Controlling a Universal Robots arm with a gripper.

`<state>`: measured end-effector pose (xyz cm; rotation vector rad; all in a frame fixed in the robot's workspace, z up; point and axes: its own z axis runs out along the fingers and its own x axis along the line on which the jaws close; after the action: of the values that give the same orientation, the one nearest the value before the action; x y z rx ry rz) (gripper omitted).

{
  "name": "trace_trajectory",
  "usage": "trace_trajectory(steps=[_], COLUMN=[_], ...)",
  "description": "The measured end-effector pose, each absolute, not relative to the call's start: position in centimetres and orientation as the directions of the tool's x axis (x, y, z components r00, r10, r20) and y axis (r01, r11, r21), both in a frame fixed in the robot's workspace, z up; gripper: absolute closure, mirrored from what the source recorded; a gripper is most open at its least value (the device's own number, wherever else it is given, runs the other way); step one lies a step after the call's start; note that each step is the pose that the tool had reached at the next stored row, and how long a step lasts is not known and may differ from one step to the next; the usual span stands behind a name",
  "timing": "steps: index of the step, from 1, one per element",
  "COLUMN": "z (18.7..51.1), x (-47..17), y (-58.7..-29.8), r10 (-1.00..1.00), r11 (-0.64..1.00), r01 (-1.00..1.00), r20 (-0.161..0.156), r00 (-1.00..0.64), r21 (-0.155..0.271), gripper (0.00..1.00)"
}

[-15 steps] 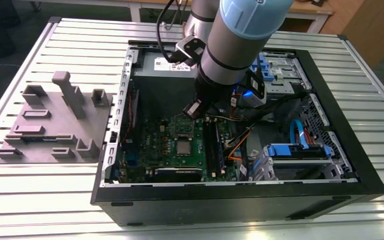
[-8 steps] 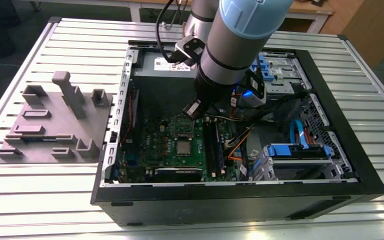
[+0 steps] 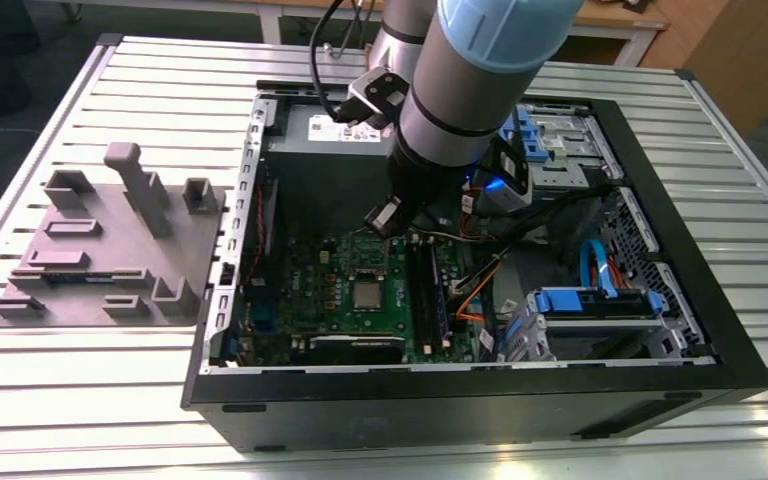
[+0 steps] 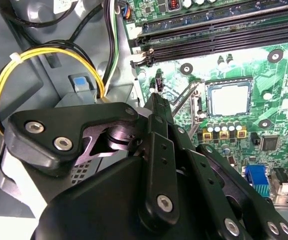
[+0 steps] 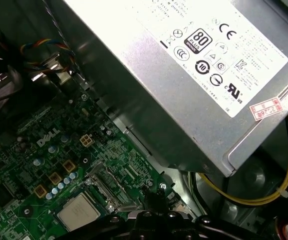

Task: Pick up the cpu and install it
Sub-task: 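Close the cpu cover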

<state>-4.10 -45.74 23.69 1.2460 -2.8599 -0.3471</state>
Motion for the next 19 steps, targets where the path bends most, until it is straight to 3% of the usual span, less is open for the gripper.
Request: trace_trajectory(steps=[19], z=[24.17], x=[-4.28], y=[-45.75], r10=[-0.734], r11=[0.650], r01=[-0.733], r20=[-0.085], r00=[-0.674], r21=[0.203], gripper=[0.90])
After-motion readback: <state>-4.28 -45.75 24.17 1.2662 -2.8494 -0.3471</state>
